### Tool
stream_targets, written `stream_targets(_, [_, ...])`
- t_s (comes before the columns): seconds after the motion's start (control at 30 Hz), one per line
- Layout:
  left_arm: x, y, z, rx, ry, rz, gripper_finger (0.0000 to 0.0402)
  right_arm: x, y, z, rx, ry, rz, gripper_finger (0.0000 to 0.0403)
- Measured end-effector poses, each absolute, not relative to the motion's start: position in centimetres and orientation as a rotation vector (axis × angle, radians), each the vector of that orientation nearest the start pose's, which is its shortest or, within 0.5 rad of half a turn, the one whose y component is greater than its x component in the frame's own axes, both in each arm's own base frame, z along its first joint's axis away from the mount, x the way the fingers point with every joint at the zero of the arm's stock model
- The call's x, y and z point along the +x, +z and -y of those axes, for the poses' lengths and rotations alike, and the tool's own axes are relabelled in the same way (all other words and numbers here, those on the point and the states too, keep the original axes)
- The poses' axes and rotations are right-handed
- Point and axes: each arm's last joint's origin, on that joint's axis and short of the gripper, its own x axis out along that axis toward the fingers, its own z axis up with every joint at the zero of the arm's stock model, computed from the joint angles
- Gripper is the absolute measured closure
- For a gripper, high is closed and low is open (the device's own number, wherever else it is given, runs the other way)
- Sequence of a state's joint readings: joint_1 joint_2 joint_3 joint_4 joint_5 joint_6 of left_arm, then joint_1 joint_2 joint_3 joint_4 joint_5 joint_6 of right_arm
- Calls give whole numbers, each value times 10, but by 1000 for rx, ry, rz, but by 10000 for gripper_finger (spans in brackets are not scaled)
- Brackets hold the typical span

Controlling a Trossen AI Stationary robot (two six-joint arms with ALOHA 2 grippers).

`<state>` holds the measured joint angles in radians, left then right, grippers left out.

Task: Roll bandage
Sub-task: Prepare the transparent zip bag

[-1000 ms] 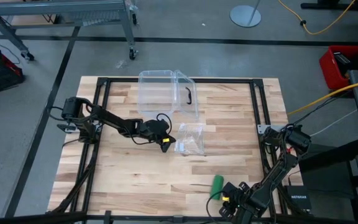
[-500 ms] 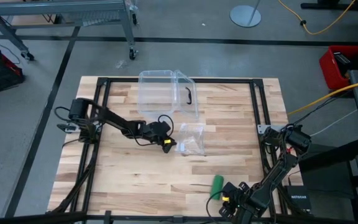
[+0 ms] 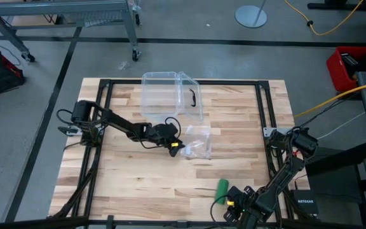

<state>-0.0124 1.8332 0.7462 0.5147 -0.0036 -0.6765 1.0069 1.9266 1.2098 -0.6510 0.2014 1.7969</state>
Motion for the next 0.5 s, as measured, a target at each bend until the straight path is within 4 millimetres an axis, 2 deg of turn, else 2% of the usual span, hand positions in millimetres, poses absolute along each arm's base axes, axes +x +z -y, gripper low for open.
stream_targets(0.2, [339,119,4,-627,175,-546,292,195,141,-297,737,-480,-1239,212])
stream_targets(0.43, [339,119,4,-605,169,-548,382,195,141,-297,737,-480,-1239,212])
stream_targets(0.5, [339,119,4,-596,166,-548,396,195,141,-297,737,-480,-1239,212])
